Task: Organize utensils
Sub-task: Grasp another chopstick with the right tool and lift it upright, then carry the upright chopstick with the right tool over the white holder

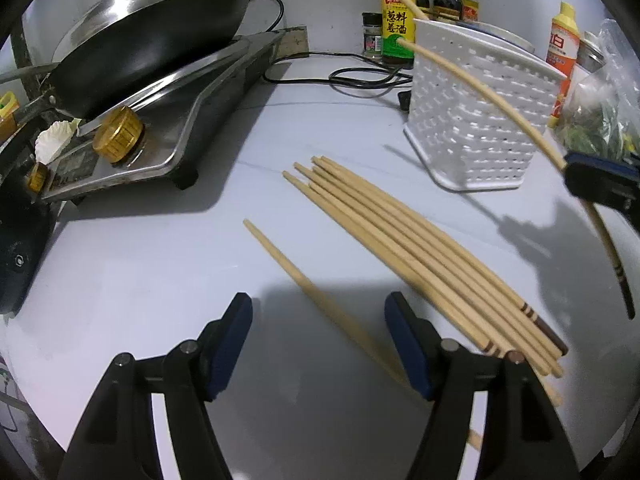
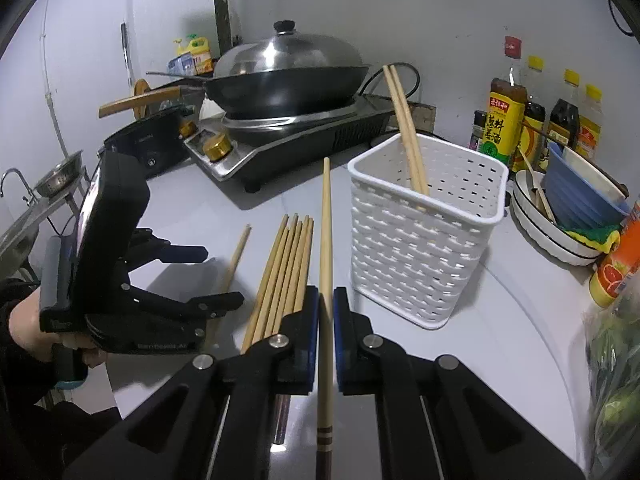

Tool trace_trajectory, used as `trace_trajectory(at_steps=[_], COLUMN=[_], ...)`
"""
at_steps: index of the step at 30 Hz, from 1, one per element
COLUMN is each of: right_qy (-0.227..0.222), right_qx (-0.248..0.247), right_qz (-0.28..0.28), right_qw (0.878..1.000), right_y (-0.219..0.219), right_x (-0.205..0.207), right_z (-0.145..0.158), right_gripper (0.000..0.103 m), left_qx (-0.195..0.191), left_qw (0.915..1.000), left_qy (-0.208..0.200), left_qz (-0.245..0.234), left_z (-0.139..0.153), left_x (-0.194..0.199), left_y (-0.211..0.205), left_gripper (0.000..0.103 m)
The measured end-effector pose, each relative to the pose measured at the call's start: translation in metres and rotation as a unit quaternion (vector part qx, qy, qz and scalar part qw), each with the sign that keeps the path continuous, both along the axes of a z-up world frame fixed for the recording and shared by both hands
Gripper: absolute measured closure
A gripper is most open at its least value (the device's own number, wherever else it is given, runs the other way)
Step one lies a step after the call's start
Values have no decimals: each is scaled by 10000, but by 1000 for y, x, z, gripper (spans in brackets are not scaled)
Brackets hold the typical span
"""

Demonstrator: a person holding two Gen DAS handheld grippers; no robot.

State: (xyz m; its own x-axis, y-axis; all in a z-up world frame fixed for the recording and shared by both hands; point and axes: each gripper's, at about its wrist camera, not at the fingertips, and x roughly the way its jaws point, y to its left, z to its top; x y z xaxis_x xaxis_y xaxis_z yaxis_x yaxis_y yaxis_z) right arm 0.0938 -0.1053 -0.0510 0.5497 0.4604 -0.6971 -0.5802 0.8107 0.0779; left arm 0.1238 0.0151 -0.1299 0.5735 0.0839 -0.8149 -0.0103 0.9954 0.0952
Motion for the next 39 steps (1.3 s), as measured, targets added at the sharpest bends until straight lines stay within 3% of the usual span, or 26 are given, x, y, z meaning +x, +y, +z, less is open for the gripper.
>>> trace_trajectory(at_steps=[7, 8, 10, 13, 19, 26, 34, 39], right_qy=[-83, -95, -120, -134, -211, -262, -290, -487], right_qx=[160, 177, 221, 272, 329, 534, 805, 770], right_qz=[-29, -34, -34, -43, 7, -69, -26, -11], right_qw=[9998, 9998, 9997, 9995, 9992, 9982, 9963, 9958], right_y=[-13, -14, -18, -23, -27, -41, -45, -42], right_x=[-5, -6, -8, -9, -12, -15, -9, 0], right_z=[7, 7, 8, 8, 14, 23, 43, 66], right_gripper=[97, 97, 97, 97, 97, 97, 97, 97], left_qx=[-164, -193, -214, -312, -438, -848, -1046, -1301], left_qw=[9996, 9995, 9992, 9988, 9981, 9961, 9930, 9844], left_qy=[240, 242, 324, 365, 393, 79, -458, -1147], left_qz=[2, 25, 12, -33, -160, 232, 296, 301], left_z=[3, 4, 4, 5, 5, 7, 35, 69], left_x=[-9, -13, -20, -27, -33, -36, -44, -46], left_y=[15, 16, 17, 18, 13, 25, 36, 41], left_gripper=[36, 39, 58, 75, 97, 98, 98, 98])
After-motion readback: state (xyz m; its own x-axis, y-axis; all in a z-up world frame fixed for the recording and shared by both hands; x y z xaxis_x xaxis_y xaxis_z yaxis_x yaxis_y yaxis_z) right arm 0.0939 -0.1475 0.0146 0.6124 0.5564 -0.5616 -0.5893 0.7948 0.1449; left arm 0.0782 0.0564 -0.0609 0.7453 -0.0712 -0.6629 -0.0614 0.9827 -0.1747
